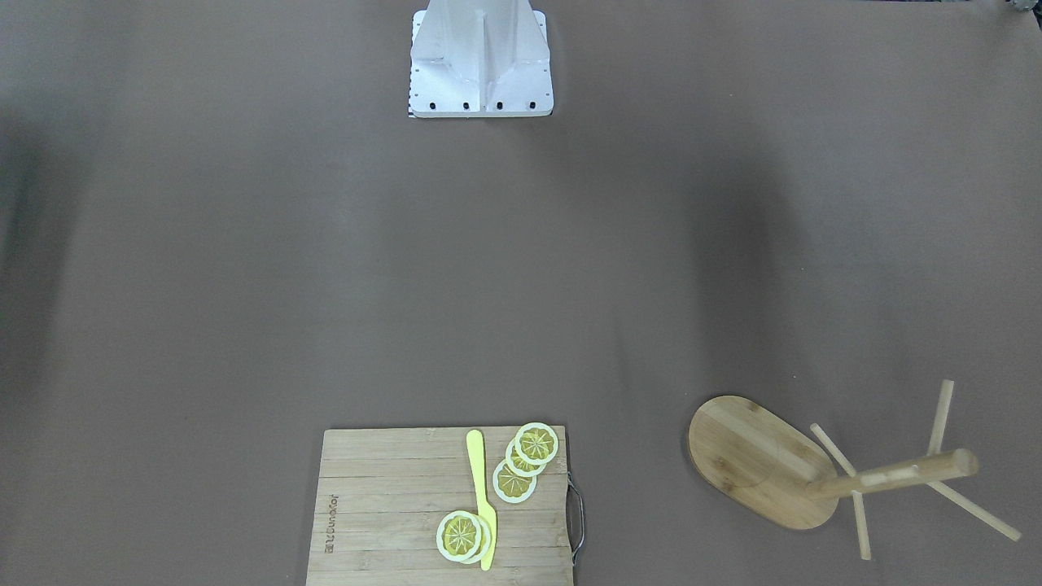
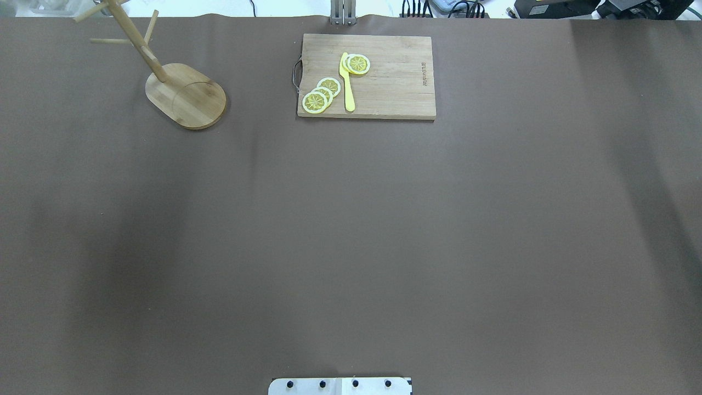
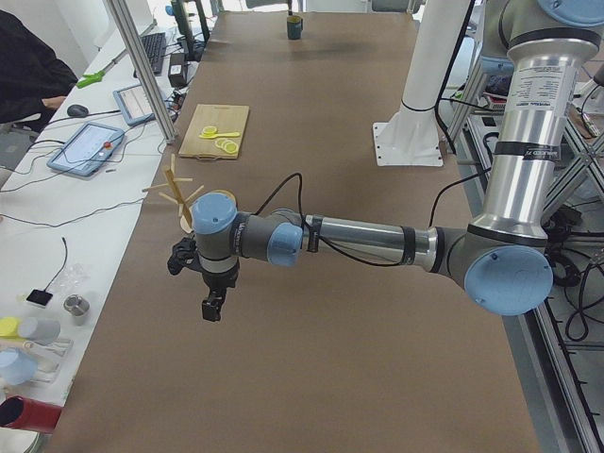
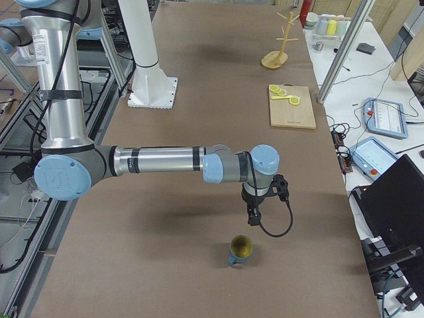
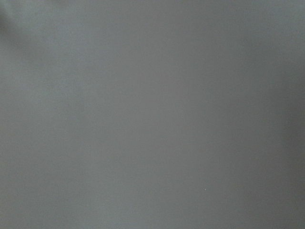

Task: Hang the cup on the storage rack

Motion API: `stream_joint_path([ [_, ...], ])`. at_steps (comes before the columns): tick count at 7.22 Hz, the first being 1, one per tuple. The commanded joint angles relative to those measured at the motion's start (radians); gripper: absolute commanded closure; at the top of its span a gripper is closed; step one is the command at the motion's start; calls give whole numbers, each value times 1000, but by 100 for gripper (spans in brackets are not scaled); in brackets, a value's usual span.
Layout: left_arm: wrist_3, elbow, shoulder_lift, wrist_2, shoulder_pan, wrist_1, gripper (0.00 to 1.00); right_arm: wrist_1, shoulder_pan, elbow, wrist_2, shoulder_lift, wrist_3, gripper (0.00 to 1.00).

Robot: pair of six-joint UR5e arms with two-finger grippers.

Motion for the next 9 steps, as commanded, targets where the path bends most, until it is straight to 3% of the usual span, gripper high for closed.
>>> stream_joint_path([
  [1, -3, -5, 1, -128, -2, 52, 1, 269, 54, -233, 15, 1, -67, 0],
  [2, -3, 0, 1, -129, -2, 53, 1, 328, 76, -293, 32, 21, -68, 0],
  [9, -4, 4, -2, -131, -2, 53, 1, 333, 81, -413, 39, 65, -72, 2],
])
